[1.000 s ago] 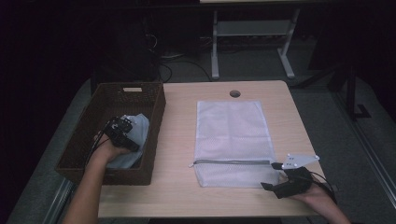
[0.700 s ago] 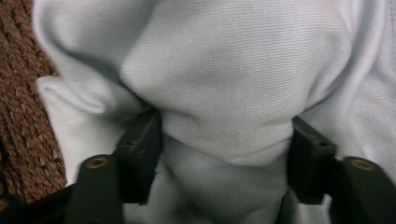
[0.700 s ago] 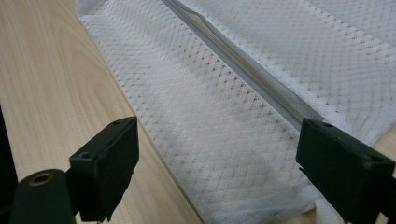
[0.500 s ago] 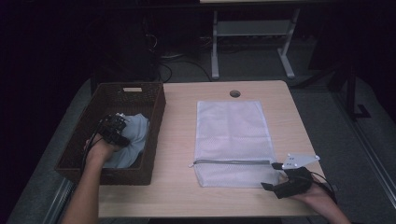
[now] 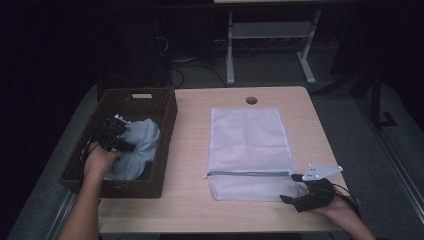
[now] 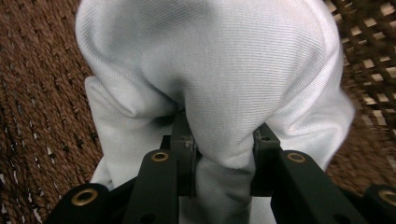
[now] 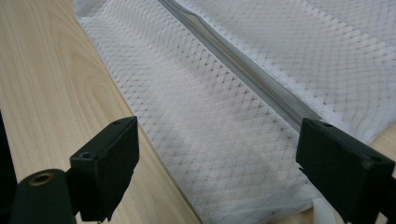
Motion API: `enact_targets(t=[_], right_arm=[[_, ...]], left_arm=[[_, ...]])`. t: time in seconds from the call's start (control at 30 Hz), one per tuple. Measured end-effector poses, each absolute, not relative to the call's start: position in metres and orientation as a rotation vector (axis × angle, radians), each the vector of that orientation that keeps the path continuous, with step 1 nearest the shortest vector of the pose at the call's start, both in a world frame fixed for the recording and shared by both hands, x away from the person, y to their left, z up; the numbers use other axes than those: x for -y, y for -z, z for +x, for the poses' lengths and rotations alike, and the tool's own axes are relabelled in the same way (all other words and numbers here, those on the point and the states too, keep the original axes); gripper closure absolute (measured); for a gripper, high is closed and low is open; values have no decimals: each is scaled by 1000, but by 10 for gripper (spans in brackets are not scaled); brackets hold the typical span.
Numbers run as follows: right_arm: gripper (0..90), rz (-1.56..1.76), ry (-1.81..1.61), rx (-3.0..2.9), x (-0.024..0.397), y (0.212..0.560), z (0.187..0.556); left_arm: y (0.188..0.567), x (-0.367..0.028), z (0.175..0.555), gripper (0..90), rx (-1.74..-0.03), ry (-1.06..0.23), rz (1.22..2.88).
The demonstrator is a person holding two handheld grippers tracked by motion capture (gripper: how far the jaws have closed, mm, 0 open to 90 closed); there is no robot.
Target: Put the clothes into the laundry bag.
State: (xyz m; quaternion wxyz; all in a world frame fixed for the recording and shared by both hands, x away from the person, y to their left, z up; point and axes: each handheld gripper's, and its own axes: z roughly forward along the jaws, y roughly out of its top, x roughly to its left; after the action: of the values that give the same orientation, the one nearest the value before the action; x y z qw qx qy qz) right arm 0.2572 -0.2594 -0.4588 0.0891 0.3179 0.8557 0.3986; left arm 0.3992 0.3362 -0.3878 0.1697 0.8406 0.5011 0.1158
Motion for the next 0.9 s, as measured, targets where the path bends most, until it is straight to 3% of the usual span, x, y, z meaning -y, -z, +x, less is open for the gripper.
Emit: enact_targets(t=[0.4, 0.9], right_arm=[[129, 951, -1190, -2539, 260, 458, 257], [129, 953, -1191, -2537, 261, 459, 258]], left_arm=[[361, -349, 389, 696, -1417, -311, 2177], [322, -351, 375, 698, -1298, -327, 2146]])
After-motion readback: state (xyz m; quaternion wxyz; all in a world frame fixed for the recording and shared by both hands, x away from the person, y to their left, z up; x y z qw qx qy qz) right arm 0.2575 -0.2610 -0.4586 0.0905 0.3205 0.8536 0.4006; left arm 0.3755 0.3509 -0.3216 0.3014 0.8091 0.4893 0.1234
